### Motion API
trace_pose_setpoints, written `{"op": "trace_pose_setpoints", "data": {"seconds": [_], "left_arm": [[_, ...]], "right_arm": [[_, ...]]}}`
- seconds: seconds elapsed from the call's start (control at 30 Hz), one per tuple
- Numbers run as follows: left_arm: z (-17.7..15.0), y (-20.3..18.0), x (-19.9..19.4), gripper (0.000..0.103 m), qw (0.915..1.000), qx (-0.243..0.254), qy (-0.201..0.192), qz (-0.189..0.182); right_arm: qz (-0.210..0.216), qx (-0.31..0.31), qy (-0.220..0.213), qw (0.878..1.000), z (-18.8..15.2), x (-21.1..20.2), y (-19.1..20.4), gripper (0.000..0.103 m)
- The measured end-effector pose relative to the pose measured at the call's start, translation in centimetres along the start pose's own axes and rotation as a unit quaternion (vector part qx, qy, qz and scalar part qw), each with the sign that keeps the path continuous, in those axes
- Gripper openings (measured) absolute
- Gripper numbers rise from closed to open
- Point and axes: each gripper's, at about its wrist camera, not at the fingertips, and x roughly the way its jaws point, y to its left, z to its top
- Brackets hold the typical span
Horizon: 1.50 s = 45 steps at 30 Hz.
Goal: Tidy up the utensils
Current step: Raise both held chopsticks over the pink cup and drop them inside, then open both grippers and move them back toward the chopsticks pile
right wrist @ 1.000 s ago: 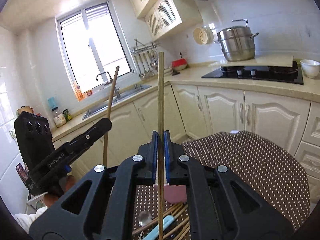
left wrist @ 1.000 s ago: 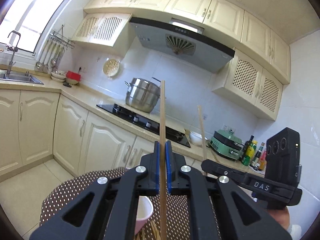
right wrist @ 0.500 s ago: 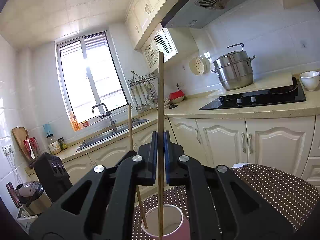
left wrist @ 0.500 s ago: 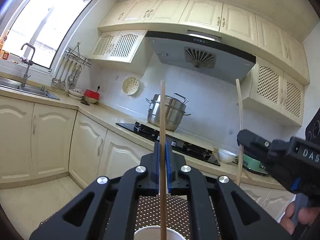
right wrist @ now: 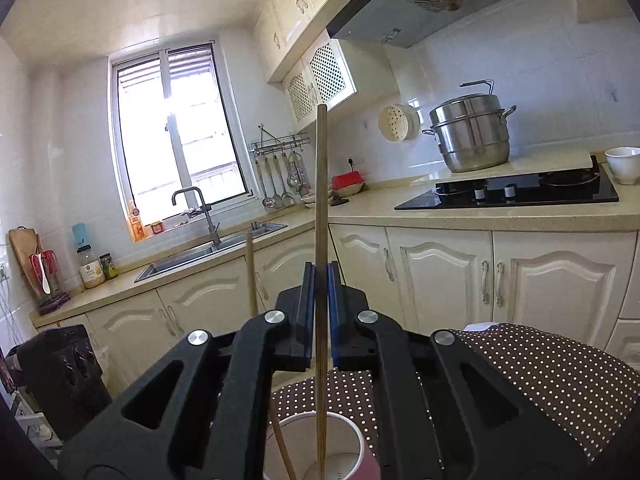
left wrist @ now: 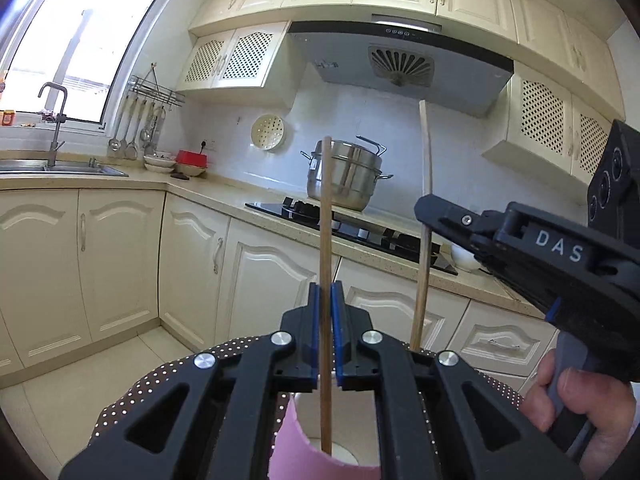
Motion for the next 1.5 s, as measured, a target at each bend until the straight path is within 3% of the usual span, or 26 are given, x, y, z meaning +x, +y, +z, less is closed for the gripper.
{"op": "trace_pose_setpoints", "data": {"seconds": [0.13,0.2,0.27,0.7,0.9,1.27,1.33,1.47,1.5], "left_arm": [[0.0,0.6,-1.1,0.007,0.9998,-0.002,0.018,-0.009],[0.3,0.8,-1.6,0.013,0.9996,-0.003,0.024,-0.012],[0.5,1.1,-2.6,0.033,0.9997,-0.012,0.016,-0.014],[1.1,1.8,-7.2,0.063,0.999,-0.031,0.019,-0.028],[1.1,2.5,-8.5,0.073,0.9985,-0.033,0.033,-0.027],[1.1,4.0,-10.3,0.078,0.9983,-0.034,0.045,-0.011],[1.1,4.2,-10.6,0.078,0.9983,-0.033,0.047,-0.006],[1.3,4.6,-11.4,0.081,0.9983,-0.036,0.045,0.0],[1.3,4.6,-11.7,0.081,0.9984,-0.035,0.044,0.002]], "right_arm": [[-0.007,-0.017,0.013,1.0,-1.1,-0.3,0.5,0.007],[-0.01,-0.023,0.019,1.0,-1.6,-0.5,0.7,0.007],[-0.014,-0.028,0.023,0.999,-2.1,-0.9,1.0,0.007],[-0.037,-0.056,0.045,0.997,-4.4,-2.5,2.7,0.007],[-0.042,-0.06,0.057,0.996,-5.5,-2.9,3.3,0.007],[-0.052,-0.052,0.072,0.995,-6.6,-3.4,4.0,0.008],[-0.054,-0.05,0.074,0.995,-6.6,-3.6,4.1,0.01],[-0.055,-0.046,0.064,0.995,-6.6,-4.4,4.4,0.053],[-0.054,-0.046,0.064,0.995,-6.5,-4.5,4.5,0.053]]}}
